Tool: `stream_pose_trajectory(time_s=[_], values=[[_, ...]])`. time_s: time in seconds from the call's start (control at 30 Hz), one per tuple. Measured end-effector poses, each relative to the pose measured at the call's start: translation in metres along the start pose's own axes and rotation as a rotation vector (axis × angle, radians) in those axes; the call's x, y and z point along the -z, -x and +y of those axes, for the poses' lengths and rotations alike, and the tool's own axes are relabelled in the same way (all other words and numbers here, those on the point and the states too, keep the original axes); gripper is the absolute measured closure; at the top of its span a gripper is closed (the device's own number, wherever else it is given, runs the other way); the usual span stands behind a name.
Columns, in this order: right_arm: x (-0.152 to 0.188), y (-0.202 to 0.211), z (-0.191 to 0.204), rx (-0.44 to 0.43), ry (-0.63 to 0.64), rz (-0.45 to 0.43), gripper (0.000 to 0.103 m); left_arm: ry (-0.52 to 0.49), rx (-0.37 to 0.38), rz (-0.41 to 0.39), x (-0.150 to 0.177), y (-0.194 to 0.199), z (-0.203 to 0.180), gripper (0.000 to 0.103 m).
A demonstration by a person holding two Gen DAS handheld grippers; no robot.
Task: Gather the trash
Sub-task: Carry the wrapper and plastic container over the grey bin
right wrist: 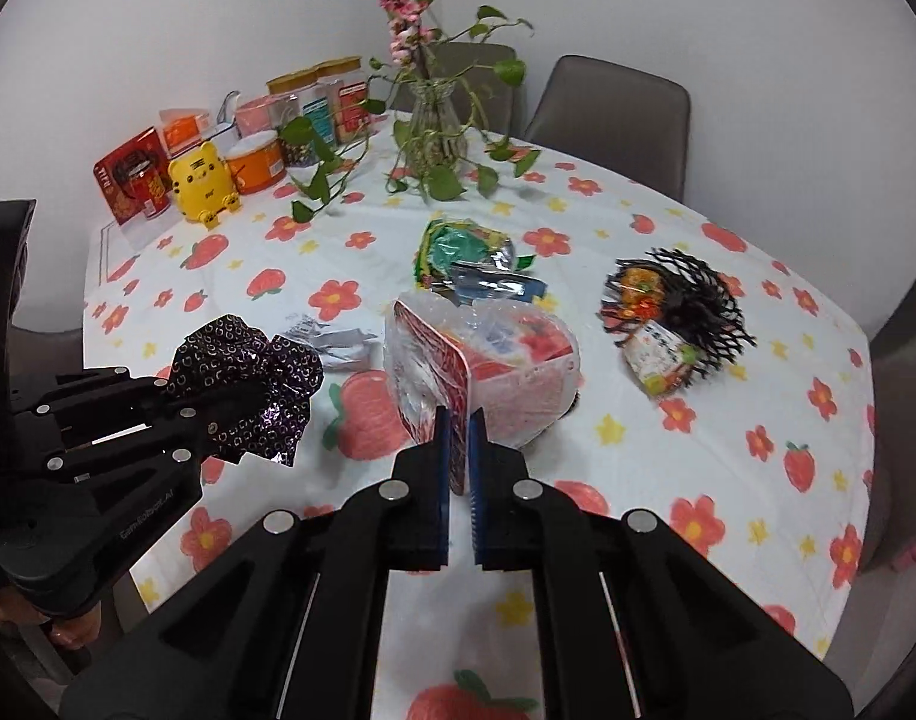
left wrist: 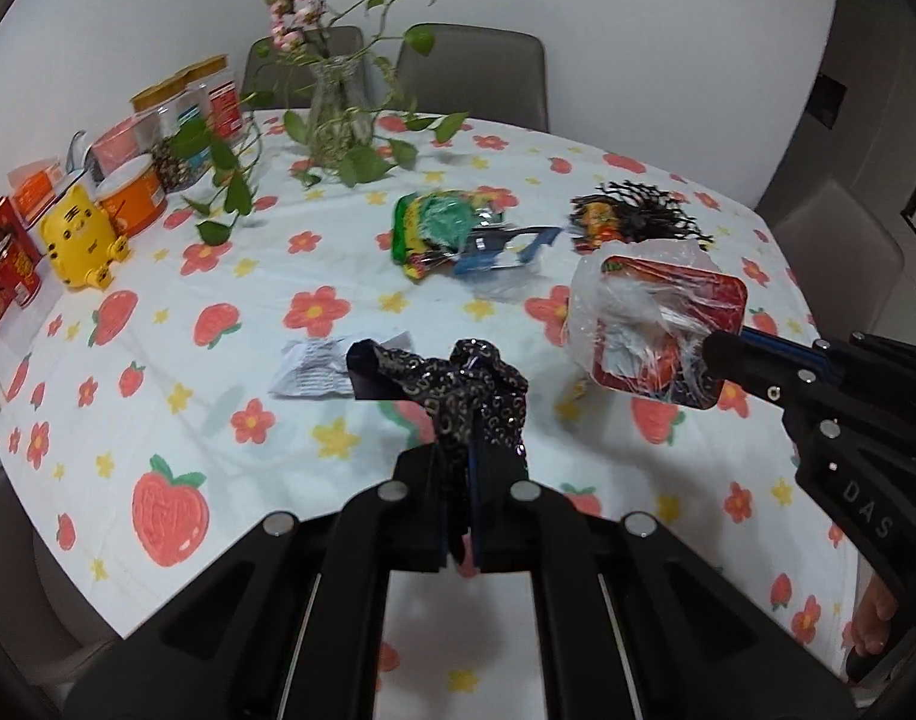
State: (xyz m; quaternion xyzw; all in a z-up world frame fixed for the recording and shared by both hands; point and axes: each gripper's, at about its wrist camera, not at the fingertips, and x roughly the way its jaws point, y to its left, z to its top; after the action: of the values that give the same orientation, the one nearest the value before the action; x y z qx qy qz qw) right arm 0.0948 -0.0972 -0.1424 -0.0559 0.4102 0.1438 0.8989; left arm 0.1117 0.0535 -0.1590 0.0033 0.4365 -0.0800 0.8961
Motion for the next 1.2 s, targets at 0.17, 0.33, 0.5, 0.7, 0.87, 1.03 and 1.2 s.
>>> stream_pose_trajectory(time_s=[0.17, 0.33, 0.5, 0.7, 0.87, 1.03, 1.2], values=[[0.036, 0.039, -0.034, 0.115, -0.121, -0.006, 0.099, -0.135, 0.113, -0.003, 0.000, 0.002, -0.054, 0.098], [0.088, 0.092, -0.077, 0.234, -0.282, -0.022, 0.099, -0.285, 0.231, -0.005, 0.008, 0.014, -0.125, 0.098], [0.150, 0.165, -0.119, 0.370, -0.422, -0.061, 0.099, -0.428, 0.355, -0.009, 0.031, 0.034, -0.221, 0.098], [0.262, 0.274, -0.166, 0.544, -0.610, -0.088, 0.099, -0.617, 0.517, 0.000, 0.100, 0.080, -0.364, 0.098], [0.383, 0.364, -0.187, 0.675, -0.778, -0.046, 0.099, -0.747, 0.654, 0.058, 0.192, 0.126, -0.466, 0.098], [0.510, 0.428, -0.189, 0.769, -0.977, 0.036, 0.099, -0.912, 0.770, 0.125, 0.293, 0.160, -0.547, 0.098], [0.603, 0.464, -0.178, 0.856, -1.170, 0.087, 0.099, -1.111, 0.855, 0.201, 0.385, 0.179, -0.610, 0.098]])
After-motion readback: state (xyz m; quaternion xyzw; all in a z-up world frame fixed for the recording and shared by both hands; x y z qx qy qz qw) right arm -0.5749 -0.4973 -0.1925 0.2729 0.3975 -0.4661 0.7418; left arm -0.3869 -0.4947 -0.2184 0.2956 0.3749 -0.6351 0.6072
